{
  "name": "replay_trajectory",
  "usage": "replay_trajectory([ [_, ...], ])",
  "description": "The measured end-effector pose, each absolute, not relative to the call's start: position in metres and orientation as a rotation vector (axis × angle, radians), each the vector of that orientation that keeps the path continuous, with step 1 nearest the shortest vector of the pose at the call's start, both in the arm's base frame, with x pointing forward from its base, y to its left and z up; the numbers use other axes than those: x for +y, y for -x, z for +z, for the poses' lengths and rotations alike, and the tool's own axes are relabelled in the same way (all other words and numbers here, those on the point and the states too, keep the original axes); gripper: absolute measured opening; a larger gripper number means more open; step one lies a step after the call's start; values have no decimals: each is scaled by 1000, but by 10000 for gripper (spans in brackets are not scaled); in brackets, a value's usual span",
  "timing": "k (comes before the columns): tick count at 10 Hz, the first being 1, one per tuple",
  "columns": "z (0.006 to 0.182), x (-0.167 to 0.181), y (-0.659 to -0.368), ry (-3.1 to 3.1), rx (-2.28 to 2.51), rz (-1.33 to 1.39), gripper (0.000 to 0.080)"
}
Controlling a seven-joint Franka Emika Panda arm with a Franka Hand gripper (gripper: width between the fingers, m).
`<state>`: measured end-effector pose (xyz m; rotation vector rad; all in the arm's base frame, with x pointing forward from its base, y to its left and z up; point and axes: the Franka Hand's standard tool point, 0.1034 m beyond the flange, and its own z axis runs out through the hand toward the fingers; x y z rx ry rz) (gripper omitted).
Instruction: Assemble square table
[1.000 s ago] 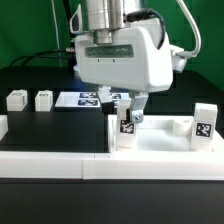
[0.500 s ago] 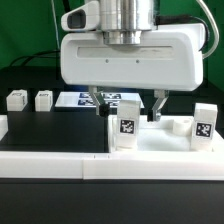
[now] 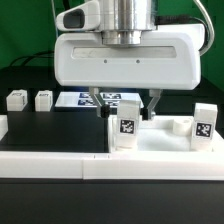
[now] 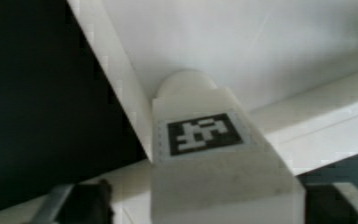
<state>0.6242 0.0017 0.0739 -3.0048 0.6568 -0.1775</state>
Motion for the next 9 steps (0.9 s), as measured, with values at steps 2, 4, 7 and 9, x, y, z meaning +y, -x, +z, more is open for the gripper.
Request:
replay_trajectory([
  [2, 74, 1, -624, 2944, 866, -170, 289],
  [4, 72, 1, -624, 2811, 1241, -150, 290],
  [7, 72, -1, -623, 2470, 1816, -98, 290],
  [9, 71, 6, -622, 2050, 2252, -57, 290],
])
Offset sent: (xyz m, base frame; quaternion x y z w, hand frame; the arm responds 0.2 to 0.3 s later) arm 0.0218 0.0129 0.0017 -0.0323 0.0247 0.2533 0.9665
